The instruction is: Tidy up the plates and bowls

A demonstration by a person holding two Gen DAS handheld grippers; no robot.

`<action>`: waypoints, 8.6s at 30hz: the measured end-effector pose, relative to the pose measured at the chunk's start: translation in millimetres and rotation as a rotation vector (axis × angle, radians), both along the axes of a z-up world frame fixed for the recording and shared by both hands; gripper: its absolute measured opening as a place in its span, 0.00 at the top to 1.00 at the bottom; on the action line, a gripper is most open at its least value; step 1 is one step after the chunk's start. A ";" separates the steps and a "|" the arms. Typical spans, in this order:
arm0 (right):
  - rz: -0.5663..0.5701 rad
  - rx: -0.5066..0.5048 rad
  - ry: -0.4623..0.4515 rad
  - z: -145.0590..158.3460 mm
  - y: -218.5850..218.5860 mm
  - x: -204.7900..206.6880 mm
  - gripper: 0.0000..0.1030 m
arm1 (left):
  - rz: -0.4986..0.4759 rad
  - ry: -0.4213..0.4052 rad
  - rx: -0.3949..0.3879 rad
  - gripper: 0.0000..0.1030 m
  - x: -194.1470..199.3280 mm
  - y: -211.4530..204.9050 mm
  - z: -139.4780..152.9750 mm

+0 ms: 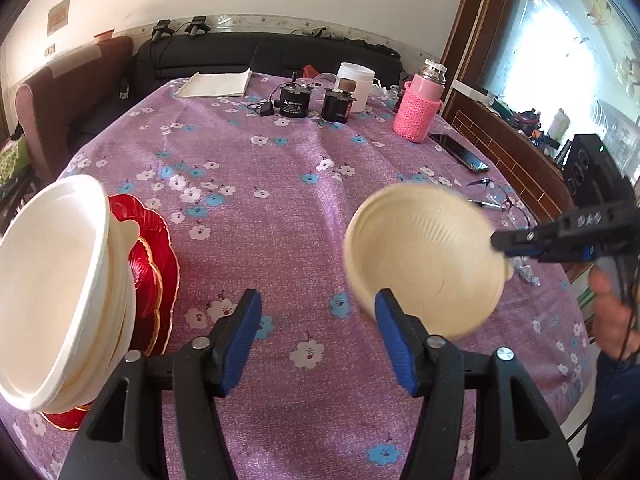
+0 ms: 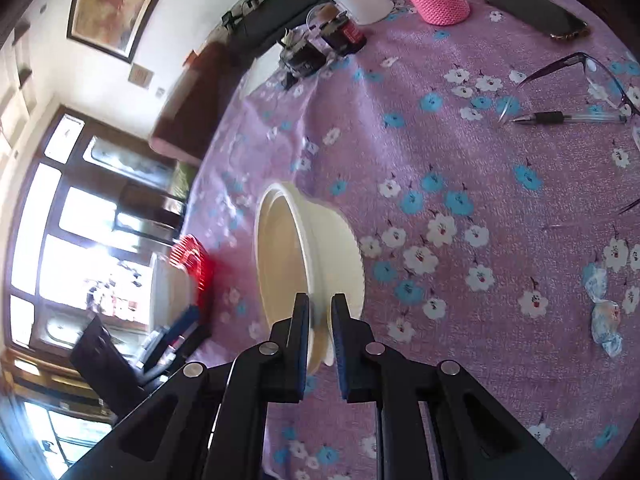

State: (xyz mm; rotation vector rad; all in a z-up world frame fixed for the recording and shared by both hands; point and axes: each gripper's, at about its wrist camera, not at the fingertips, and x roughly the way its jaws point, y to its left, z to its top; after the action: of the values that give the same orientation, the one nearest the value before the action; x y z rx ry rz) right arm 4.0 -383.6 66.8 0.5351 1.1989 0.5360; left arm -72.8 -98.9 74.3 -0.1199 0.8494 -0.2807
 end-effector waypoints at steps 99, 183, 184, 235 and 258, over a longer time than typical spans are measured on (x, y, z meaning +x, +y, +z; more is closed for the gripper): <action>0.331 0.026 -0.179 63.4 277.4 -10.5 0.87 | 0.393 -0.097 -0.043 0.69 -47.2 201.6 58.7; 0.167 -0.184 -0.590 67.8 275.0 -42.8 0.69 | 0.550 -0.106 0.021 0.28 -87.0 191.0 38.1; 0.162 -0.186 -0.609 65.9 273.9 -44.4 0.62 | 0.556 -0.102 0.027 0.28 -88.6 187.6 38.3; 0.184 -0.218 -0.574 49.3 272.3 -59.6 0.40 | 0.419 -0.021 0.210 0.14 -117.4 87.3 17.9; 0.152 -0.201 -0.381 32.2 217.8 -40.8 0.51 | 0.476 -0.053 -0.145 0.14 -123.0 236.3 3.9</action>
State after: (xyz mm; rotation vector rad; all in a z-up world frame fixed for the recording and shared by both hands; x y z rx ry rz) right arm -36.8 -165.8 99.0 0.1594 0.9181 0.6084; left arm -195.8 137.4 78.2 -0.4410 0.7231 0.1017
